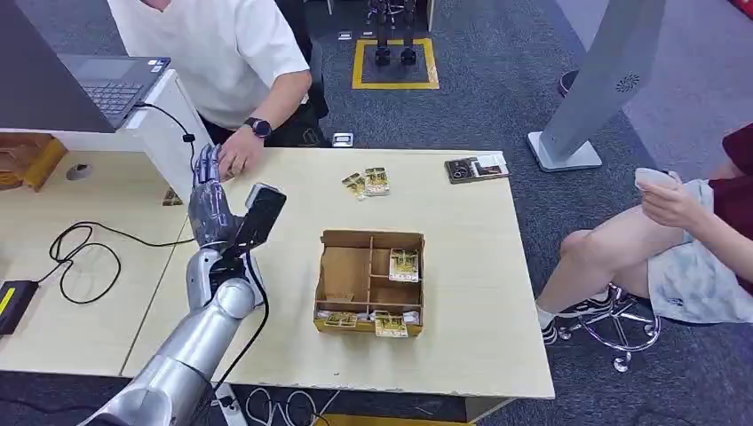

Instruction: Pass the card to the sensor for recognition and then transmit it.

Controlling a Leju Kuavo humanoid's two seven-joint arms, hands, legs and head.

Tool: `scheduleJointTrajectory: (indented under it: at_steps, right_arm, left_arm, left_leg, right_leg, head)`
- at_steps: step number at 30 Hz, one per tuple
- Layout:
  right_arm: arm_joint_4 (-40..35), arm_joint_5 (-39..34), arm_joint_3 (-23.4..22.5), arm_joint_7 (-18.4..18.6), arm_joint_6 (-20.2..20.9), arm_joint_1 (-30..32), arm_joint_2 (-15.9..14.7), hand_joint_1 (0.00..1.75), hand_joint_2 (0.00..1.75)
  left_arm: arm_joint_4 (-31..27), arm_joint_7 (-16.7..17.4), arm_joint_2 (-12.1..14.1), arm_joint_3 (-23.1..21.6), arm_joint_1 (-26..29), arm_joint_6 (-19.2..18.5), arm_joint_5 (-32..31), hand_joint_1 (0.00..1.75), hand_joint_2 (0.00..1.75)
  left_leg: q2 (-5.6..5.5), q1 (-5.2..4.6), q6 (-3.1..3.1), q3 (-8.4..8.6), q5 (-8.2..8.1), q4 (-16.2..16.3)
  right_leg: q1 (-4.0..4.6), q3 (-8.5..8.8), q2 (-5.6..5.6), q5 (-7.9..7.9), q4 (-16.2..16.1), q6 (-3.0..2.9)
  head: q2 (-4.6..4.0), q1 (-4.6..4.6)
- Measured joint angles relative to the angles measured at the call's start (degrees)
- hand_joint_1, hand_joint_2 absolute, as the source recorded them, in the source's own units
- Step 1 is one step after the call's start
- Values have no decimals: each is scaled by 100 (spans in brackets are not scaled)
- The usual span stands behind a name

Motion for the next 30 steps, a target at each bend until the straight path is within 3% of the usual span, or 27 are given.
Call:
scheduleJointTrajectory:
  at_steps: [6,11,12,14,22,23,27,30]
  right_arm:
    - [2,0,-24,-24,-7,8,0,0,175]
    - [15,0,-90,-85,20,39,7,0,175]
    - [22,0,-116,-87,26,42,15,0,175]
    - [44,0,-151,-92,31,47,26,0,175]
    - [44,0,-151,-92,31,47,26,0,175]
    - [46,0,-153,-92,31,47,28,0,175]
    - [77,0,-188,-105,44,62,50,0,175]
    - [149,-2,-249,-105,52,91,96,0,175]
  left_arm:
    - [-390,-357,118,-35,260,0,451,0,175]
    - [-1227,-853,369,-260,933,0,805,0,175]
    - [-1411,-932,413,-299,1077,0,838,0,0]
    - [-1695,-1042,476,-358,1288,0,864,0,0]
    - [-1695,-1042,476,-358,1288,0,864,0,0]
    - [-1719,-1049,477,-365,1303,0,864,0,175]
    - [-2194,-1228,560,-443,1648,0,897,0,175]
    - [-2998,-1772,730,-638,2240,0,871,0,175]
  left_leg:
    - [2,0,0,0,0,0]
    - [2,0,1,-1,-4,-1]
    - [2,0,1,-1,-4,-2]
    - [2,0,1,-2,-4,-2]
    - [2,0,1,-2,-4,-2]
    - [2,0,1,-2,-4,-2]
    - [1,0,1,-3,-4,-2]
    - [1,0,1,-3,-4,-2]
  right_leg:
    - [0,0,2,0,0,0]
    - [0,-2,3,-4,0,-1]
    - [0,-2,2,-5,0,-1]
    - [0,-3,2,-6,-1,0]
    - [0,-3,2,-6,-1,0]
    - [0,-3,2,-6,-1,0]
    - [0,-3,2,-6,-1,0]
    - [0,-2,1,-5,-1,1]
  head:
    - [0,0]
    - [0,0]
    - [0,-2]
    - [0,-2]
    - [0,-2]
    - [0,-2]
    - [0,0]
    - [0,0]
